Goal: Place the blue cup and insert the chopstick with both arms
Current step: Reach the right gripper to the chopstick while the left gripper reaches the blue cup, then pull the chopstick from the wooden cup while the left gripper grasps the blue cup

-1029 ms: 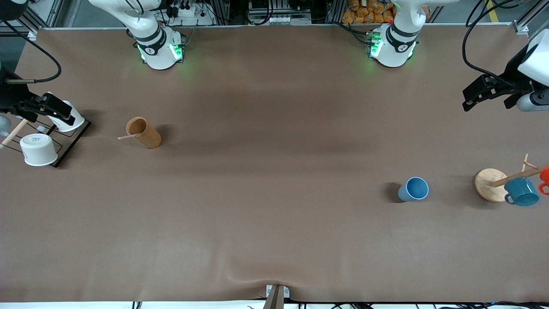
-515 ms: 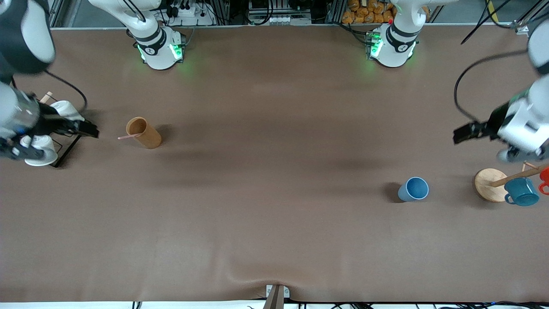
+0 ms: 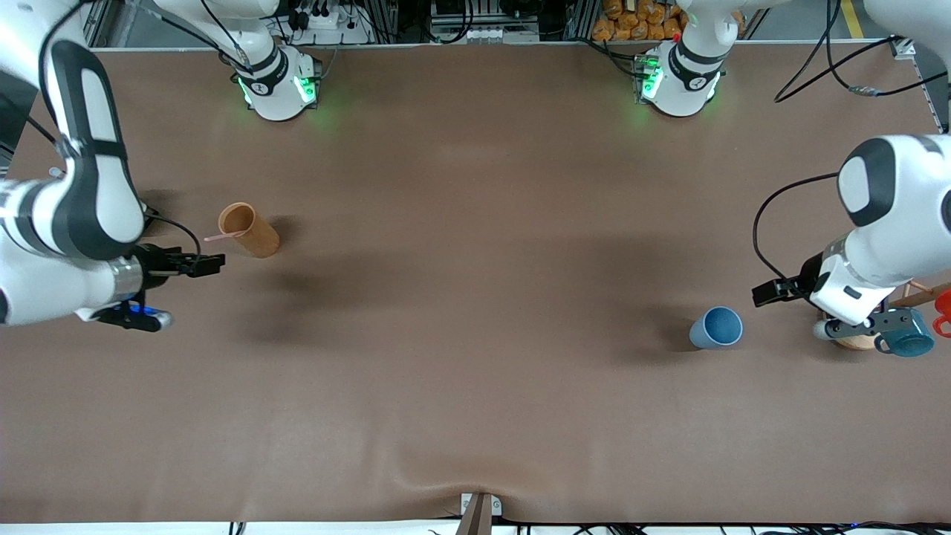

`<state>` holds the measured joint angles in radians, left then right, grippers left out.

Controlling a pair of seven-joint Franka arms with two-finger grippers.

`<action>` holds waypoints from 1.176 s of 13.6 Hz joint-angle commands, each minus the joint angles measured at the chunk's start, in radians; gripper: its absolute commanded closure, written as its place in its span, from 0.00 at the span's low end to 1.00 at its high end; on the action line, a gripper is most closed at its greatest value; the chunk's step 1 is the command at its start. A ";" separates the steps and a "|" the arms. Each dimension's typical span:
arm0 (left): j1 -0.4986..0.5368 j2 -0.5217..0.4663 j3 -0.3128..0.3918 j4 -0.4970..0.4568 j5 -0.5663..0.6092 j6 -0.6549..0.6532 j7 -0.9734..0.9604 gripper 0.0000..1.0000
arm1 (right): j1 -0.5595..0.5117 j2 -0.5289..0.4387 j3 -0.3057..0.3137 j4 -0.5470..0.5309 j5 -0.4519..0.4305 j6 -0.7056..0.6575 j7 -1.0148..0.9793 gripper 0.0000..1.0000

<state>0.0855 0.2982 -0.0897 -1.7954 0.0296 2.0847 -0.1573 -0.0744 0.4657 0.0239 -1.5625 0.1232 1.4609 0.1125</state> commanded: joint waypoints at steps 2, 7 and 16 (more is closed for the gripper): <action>0.002 0.050 -0.007 -0.027 0.003 0.098 0.008 0.06 | -0.012 0.018 -0.001 0.024 0.010 -0.098 -0.002 0.33; 0.002 0.143 -0.010 -0.030 0.000 0.230 0.007 0.19 | -0.007 0.030 -0.001 0.028 -0.014 -0.129 -0.002 0.65; 0.002 0.193 -0.012 -0.041 -0.002 0.272 -0.002 0.98 | -0.001 0.047 -0.001 0.029 -0.037 -0.111 0.001 1.00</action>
<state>0.0844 0.4939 -0.0967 -1.8290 0.0297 2.3375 -0.1573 -0.0742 0.5034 0.0182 -1.5563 0.0972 1.3603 0.1124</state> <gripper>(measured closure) 0.670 0.802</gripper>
